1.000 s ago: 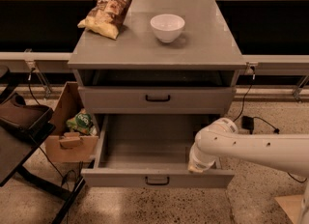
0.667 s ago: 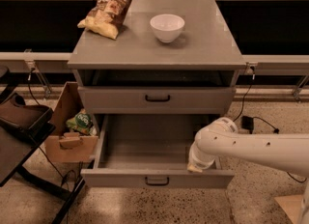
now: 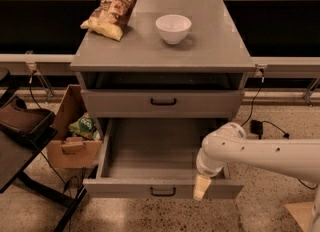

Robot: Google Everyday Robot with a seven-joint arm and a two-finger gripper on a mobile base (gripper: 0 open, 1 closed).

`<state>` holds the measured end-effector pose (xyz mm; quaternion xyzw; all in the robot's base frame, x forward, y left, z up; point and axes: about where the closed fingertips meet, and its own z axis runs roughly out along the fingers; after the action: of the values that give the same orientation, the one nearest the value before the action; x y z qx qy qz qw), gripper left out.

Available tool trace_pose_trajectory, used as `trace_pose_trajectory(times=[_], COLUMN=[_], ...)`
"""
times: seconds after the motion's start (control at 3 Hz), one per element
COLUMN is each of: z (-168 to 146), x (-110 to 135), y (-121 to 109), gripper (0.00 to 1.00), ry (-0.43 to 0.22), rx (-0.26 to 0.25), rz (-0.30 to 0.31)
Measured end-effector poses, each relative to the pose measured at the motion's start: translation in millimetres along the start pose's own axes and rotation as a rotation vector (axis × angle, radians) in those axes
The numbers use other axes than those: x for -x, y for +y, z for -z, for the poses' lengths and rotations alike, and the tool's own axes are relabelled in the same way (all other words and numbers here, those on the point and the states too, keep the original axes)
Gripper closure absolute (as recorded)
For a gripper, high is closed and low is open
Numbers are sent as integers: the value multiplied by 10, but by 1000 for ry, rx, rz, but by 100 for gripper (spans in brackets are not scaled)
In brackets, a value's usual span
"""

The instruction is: Open middle drawer

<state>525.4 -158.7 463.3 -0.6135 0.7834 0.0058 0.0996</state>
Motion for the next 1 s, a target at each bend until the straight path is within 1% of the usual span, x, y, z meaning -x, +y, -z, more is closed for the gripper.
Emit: trace_pose_trajectory(times=[0.33,0.67,1.0], z=[-72,-230,-136], x=[5,-57,-62], y=[60,648,1041], gripper=[0,27,50], ry=[-11,-13,33], rx=[22,133,178], rz=[4,29,67])
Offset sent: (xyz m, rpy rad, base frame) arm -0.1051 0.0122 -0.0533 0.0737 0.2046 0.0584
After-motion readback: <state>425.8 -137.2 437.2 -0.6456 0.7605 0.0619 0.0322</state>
